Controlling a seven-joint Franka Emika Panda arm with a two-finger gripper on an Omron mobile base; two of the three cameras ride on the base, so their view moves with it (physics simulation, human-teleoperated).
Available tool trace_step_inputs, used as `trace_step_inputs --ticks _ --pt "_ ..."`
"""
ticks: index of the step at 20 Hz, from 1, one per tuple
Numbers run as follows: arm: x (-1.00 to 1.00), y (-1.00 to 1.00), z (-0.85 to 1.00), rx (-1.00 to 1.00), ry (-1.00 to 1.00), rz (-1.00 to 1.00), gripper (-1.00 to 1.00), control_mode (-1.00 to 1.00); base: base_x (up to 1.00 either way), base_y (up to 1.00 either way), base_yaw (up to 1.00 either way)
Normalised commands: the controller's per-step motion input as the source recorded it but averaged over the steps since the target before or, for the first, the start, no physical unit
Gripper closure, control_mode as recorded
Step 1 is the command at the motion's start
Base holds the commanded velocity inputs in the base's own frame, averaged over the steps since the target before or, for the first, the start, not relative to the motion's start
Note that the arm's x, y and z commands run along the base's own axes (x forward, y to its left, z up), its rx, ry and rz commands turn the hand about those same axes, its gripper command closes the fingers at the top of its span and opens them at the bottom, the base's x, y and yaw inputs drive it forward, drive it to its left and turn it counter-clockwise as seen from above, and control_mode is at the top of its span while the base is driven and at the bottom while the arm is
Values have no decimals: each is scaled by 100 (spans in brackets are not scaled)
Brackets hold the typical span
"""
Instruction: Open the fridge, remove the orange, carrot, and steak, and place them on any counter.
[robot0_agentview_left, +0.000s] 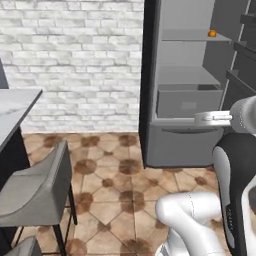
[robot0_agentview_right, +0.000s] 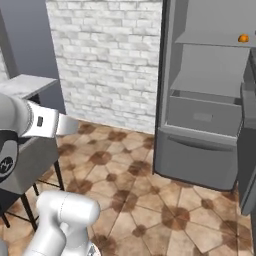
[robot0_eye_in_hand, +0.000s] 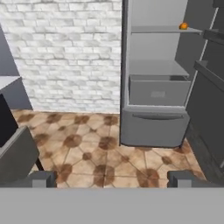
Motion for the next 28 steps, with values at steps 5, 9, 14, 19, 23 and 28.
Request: trace_step_inputs --ticks 5,9,14,19,23,28 --pt "0 0 0 0 0 0 -100 100 40 -46 -23" --pt "0 0 0 0 0 0 -100 100 52 -55 -40" --pt "0 0 0 0 0 0 -100 100 66 -34 -39" --pt "0 0 0 0 0 0 -100 100 67 -1 -13" --pt "0 0 0 0 0 0 -100 100 80 0 -3" --pt "0 0 0 0 0 0 -100 100 87 -11 0"
